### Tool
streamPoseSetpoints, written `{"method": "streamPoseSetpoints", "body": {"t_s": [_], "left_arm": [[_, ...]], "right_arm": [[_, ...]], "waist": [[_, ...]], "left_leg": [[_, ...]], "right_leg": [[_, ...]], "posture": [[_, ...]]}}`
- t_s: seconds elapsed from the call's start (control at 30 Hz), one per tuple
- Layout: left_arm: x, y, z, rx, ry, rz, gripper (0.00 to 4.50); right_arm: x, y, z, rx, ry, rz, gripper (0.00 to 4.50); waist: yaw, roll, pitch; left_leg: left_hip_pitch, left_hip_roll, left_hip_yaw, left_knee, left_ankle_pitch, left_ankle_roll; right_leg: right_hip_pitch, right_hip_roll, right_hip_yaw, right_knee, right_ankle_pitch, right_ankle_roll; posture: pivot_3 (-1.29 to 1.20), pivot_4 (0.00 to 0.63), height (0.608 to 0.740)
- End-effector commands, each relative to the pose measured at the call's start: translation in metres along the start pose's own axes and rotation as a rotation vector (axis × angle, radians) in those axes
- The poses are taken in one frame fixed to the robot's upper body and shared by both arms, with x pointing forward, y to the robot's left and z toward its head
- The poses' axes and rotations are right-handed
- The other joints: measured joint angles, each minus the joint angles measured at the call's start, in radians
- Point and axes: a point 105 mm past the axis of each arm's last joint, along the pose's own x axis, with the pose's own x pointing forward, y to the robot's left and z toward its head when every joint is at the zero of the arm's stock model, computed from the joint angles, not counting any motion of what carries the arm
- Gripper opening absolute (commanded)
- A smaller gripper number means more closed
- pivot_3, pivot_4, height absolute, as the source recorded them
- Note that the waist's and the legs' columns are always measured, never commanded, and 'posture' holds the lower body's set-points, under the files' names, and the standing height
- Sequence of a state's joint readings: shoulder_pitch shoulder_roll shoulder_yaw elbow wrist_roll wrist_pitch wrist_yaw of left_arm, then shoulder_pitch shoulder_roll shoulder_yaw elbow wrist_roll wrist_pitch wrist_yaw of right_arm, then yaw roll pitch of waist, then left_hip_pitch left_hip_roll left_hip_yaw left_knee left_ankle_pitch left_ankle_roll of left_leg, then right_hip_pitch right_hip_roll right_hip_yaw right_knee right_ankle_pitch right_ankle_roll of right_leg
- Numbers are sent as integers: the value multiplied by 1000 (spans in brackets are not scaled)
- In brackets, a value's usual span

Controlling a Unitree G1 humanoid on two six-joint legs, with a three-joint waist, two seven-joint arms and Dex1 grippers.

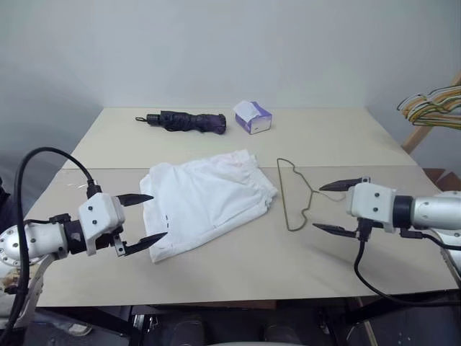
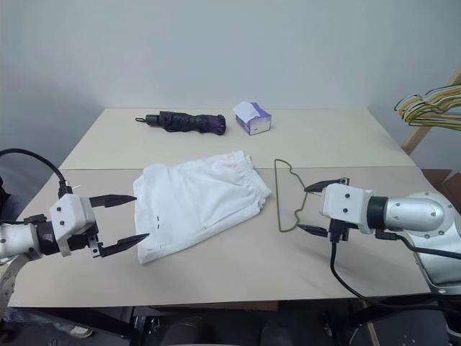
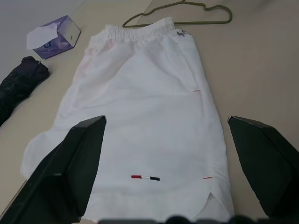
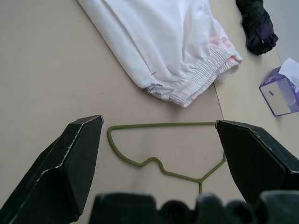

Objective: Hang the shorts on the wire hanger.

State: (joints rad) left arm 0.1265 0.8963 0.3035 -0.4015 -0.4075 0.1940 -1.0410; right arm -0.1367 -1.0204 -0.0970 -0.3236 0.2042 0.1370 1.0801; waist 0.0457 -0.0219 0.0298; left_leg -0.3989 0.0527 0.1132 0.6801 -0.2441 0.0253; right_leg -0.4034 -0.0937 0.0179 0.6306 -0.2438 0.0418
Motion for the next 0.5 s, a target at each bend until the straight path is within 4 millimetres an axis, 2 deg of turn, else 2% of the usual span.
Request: {"method": "streamPoseSetpoints", "body": {"t_s": [0.03,0.37,0.5], "left_arm": [[-1,6,15,27,-47,31,4500],[0,2,8,49,-20,18,4500],[-1,1,1,45,11,-4,4500]], "right_arm": [[-4,-6,7,-39,-18,-31,4468],[0,-7,9,-46,-28,-30,4468],[12,-9,5,-75,-2,-32,4468]], "waist": [[0,0,0],[-1,0,0],[-5,0,0]], "left_leg": [[0,0,0,0,0,0],[0,0,0,0,0,0],[1,0,0,0,0,-1]], "right_leg": [[0,0,0,0,0,0],[0,0,0,0,0,0],[-1,0,0,0,0,0]], "posture": [[125,0,740],[122,0,740],[101,0,740]]}}
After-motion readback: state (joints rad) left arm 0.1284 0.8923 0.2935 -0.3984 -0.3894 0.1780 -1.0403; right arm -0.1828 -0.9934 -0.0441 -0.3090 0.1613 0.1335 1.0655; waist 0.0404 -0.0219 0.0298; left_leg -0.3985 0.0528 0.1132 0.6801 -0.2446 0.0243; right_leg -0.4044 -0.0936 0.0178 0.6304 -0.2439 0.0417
